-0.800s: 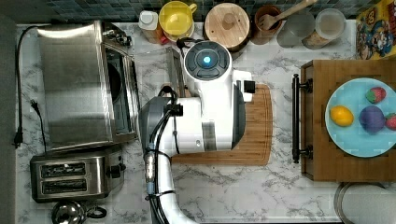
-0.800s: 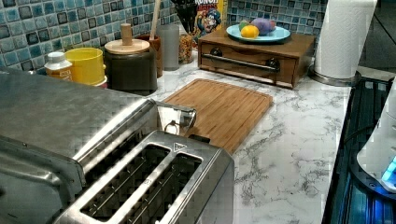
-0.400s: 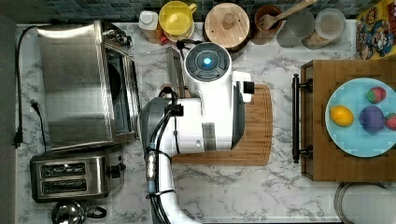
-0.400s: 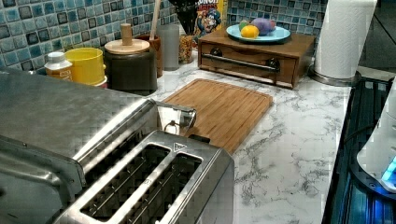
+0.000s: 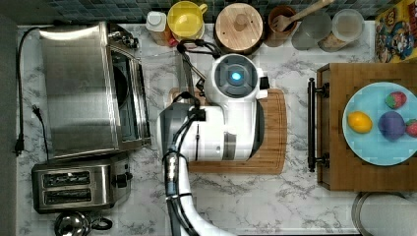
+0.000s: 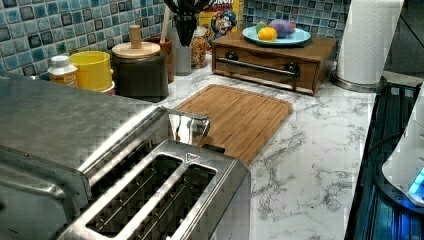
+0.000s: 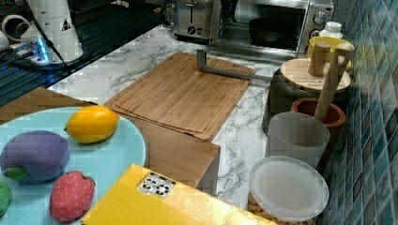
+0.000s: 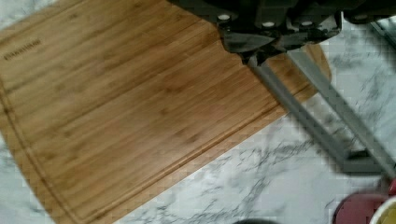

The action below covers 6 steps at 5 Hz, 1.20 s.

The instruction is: Close the oven.

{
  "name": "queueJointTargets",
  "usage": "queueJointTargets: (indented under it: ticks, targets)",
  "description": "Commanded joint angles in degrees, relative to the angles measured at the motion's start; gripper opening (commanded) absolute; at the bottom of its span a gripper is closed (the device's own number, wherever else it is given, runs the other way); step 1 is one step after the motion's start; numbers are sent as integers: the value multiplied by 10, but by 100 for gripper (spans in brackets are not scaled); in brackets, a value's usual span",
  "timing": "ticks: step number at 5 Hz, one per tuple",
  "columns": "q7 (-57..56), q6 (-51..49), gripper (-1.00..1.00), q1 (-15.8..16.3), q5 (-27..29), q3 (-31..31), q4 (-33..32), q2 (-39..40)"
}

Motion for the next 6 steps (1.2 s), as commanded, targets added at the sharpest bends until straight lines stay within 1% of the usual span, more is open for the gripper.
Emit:
queueJointTargets:
  ticks: [1, 2, 3, 4, 5, 6]
  targets:
    - [-362, -87, -100, -76, 177, -46, 64, 79]
    - [-418, -50, -100, -52, 204, -32, 28, 62]
    - [-517, 5, -100, -45, 266, -12, -37, 29]
    - [-597, 69, -100, -44, 352, 5, -87, 17]
    - [-628, 75, -100, -43, 370, 12, -66, 59]
    - [-687, 101, -100, -50, 382, 22, -57, 101]
